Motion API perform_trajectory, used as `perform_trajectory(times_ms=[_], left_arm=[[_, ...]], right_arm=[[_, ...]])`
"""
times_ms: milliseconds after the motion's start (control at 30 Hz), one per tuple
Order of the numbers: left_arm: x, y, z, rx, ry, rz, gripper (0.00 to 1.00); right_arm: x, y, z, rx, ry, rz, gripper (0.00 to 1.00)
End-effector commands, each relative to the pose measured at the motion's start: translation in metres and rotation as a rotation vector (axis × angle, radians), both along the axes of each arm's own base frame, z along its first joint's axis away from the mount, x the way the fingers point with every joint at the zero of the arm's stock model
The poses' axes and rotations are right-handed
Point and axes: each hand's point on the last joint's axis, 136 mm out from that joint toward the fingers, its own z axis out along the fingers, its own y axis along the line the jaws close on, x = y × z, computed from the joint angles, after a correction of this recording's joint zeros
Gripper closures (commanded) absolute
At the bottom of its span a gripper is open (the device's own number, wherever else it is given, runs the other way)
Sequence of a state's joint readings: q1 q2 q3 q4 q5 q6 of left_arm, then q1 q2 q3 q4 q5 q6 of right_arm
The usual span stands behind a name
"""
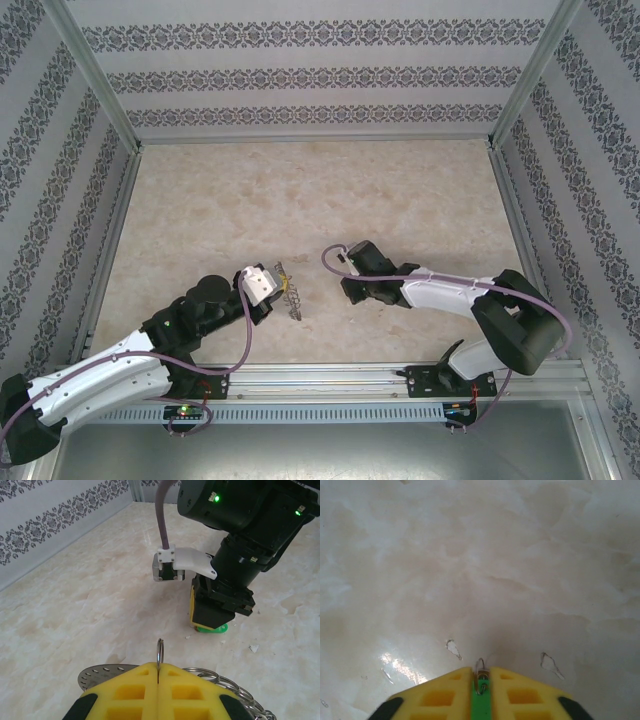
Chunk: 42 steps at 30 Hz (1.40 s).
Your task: Put the keys on the keyring
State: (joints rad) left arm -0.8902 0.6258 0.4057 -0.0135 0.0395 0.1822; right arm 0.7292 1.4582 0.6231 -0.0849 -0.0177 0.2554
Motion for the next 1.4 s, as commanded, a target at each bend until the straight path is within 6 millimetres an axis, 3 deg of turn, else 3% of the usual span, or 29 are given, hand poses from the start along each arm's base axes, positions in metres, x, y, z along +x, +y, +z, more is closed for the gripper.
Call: perform_trajectory(times_ms=[0,333,733,933,1167,1367], left_arm=[[0.001,-0.002,0.018,-0.060,-0.056,0.003,1.00],[-0.001,0.000,0.019,-0.069,-0.066,0.002,1.00],[0.000,0.007,0.015,-0.067,-0.063,0.035,1.00],[-0.002,0.008,0.013,-0.083,-0.058,0.031,1.00],[-0.004,0.013,0.015,-0.102,-0.067,0.040,1.00],[-0.005,0.014,0.015,-0.103,-0.069,0.041,1.00]], right_arm=[[0.006,0.006,0.007,0.020,0.009,0.010,0.79],[0.005,0.001,0.020,-0.001,0.068,0.006,0.71],[-0.004,-0.007,0.042,-0.211,0.207,0.141,0.65],[-0.009,-0.014,0.038,-0.360,0.264,0.232,0.59],[-0.010,0.007,0.029,-0.378,0.295,0.280,0.53],[-0.006,0.010,0.018,-0.427,0.299,0.287,0.52]])
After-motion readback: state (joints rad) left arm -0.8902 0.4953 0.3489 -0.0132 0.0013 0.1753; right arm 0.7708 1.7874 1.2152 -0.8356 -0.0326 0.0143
